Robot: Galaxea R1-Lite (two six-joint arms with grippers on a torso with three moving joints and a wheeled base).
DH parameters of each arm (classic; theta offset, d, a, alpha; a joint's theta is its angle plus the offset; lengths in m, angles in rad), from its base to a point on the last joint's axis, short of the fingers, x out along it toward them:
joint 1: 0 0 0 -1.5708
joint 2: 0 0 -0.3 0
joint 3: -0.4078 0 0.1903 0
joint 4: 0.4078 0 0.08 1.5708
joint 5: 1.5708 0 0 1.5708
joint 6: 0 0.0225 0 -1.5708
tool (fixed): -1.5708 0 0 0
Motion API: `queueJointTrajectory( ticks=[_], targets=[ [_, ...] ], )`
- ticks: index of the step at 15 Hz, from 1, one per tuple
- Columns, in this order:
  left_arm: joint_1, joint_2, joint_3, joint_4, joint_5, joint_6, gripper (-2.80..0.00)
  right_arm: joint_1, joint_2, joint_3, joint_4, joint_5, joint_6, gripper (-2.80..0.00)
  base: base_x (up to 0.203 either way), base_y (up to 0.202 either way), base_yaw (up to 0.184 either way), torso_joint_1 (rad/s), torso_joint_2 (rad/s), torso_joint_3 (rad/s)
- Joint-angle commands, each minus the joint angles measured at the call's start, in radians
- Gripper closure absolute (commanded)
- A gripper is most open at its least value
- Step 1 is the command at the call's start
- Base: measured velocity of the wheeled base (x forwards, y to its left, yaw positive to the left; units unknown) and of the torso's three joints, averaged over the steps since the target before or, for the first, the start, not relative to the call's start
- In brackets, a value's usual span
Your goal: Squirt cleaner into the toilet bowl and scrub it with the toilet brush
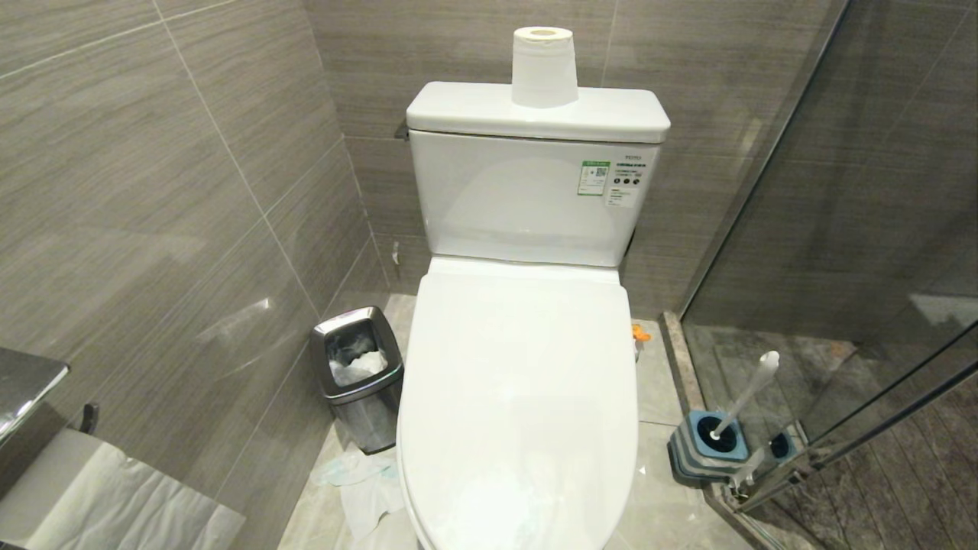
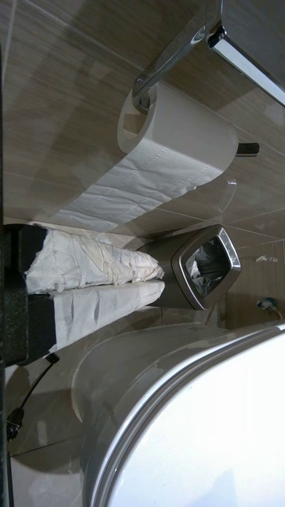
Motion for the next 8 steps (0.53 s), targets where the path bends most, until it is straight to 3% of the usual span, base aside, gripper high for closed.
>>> queueJointTrajectory(
  ticks=[1, 8],
  targets=[
    [0.000, 0.002, 0.000, 0.000, 0.000, 0.000, 0.00, 0.000, 0.000, 0.002, 0.000, 0.000, 0.000, 0.00, 0.000, 0.000, 0.000, 0.000, 0.00, 0.000],
    [0.000, 0.002, 0.000, 0.000, 0.000, 0.000, 0.00, 0.000, 0.000, 0.000, 0.000, 0.000, 0.000, 0.00, 0.000, 0.000, 0.000, 0.000, 0.00, 0.000]
  ],
)
